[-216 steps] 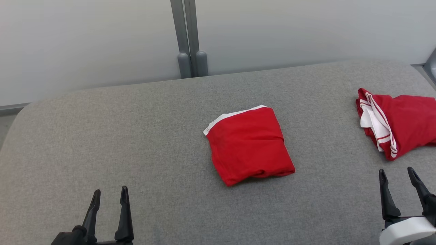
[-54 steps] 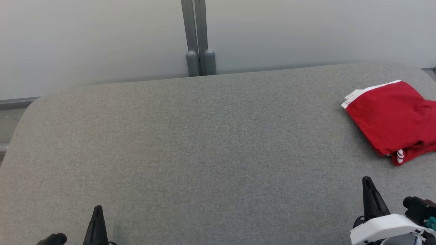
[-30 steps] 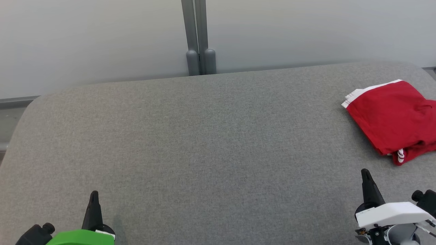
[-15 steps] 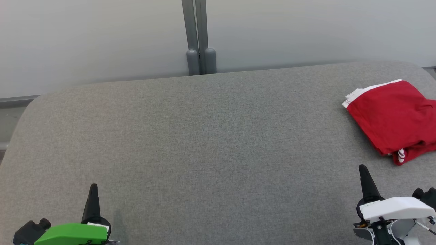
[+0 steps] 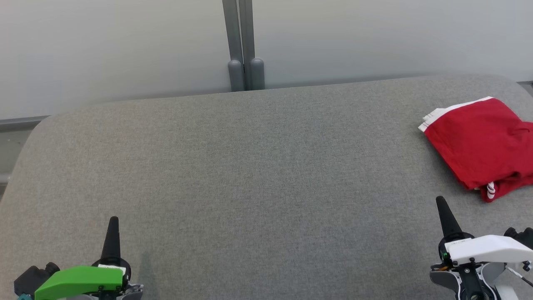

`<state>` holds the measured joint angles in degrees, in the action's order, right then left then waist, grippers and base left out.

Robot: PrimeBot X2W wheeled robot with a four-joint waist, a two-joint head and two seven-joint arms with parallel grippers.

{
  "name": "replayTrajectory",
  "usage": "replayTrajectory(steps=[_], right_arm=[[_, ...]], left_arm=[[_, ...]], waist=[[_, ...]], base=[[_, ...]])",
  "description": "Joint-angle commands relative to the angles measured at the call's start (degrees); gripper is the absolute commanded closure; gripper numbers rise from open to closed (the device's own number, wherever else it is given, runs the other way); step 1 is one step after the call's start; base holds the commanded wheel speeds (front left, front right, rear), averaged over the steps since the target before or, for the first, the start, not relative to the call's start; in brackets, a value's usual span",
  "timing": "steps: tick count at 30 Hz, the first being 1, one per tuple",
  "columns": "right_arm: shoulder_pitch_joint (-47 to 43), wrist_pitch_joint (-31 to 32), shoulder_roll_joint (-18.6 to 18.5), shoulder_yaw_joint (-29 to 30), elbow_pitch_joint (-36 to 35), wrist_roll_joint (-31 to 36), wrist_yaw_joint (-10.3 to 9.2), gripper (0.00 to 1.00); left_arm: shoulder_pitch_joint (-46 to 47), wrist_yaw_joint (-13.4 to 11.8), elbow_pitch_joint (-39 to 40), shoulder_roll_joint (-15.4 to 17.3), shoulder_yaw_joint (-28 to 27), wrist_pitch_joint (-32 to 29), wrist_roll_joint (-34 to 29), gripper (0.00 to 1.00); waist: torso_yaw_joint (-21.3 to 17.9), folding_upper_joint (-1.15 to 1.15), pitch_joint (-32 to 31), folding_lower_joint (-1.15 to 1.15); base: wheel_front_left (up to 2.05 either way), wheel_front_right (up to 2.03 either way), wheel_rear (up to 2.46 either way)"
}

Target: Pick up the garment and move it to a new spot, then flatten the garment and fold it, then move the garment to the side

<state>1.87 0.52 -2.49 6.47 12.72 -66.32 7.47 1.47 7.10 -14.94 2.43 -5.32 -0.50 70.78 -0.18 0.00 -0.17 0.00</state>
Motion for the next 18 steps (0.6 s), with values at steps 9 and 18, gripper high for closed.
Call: replayTrajectory(steps=[9, 18], right_arm=[[1.9, 1.5, -0.4, 0.1, 0.1, -6.3, 0.04, 1.00], [2.6, 2.7, -0.4, 0.1, 0.4, -11.2, 0.04, 1.00]], left_arm=[[2.2, 0.4, 0.7, 0.5, -0.5, -1.4, 5.2, 1.00], [3.0, 0.4, 0.7, 0.5, -0.7, -2.6, 9.4, 1.00]], waist=[[0.0, 0.00, 0.1, 0.00], [0.1, 0.00, 0.1, 0.00]], base=[[0.00, 0.00, 0.00], [0.00, 0.00, 0.00]])
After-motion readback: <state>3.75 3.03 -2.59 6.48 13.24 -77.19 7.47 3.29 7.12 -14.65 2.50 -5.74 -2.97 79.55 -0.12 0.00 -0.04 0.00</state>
